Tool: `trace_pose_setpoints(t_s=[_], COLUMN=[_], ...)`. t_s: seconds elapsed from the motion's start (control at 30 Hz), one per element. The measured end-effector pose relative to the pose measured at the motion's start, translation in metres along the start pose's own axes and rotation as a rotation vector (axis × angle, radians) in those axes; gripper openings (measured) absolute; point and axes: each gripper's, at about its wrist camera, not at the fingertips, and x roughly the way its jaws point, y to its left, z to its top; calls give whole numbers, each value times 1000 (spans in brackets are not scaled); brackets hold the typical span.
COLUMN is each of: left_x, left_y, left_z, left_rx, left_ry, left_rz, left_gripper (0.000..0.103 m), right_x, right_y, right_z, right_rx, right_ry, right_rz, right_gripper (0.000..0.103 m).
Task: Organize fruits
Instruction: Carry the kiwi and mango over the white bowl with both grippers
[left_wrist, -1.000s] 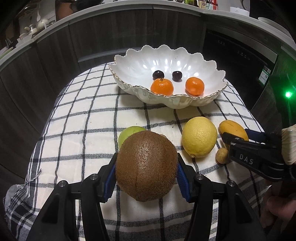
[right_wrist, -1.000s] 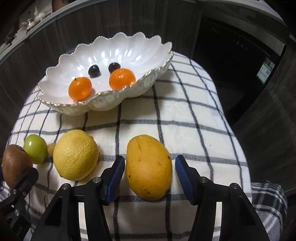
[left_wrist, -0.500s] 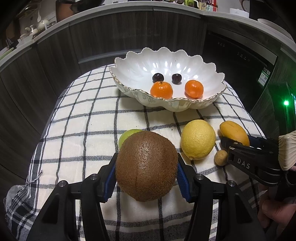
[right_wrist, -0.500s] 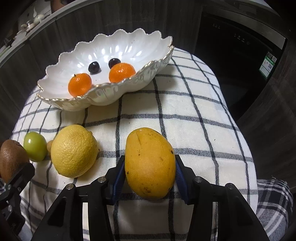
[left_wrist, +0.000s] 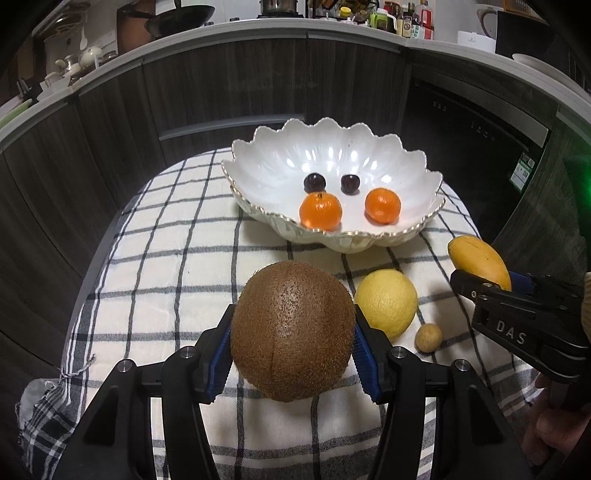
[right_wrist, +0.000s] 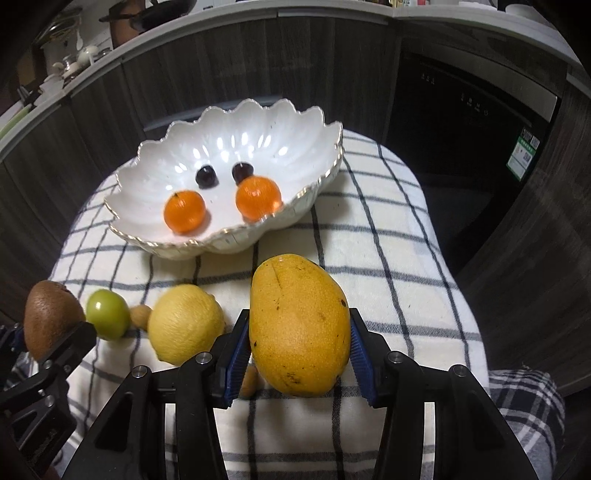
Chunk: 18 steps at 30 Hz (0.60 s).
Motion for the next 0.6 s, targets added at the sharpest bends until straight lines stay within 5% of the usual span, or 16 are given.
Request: trace_pose_setpoints(t_s=[0.6], left_x=[2], left_y=[5], left_z=[75], left_rx=[-2], left_ry=[-103], left_rz=[-23], left_gripper=[56], right_x=[-21], right_y=[5], right_z=[65], right_rx=[-11], right_ry=[-127], right_rz=[21], right_gripper=[50])
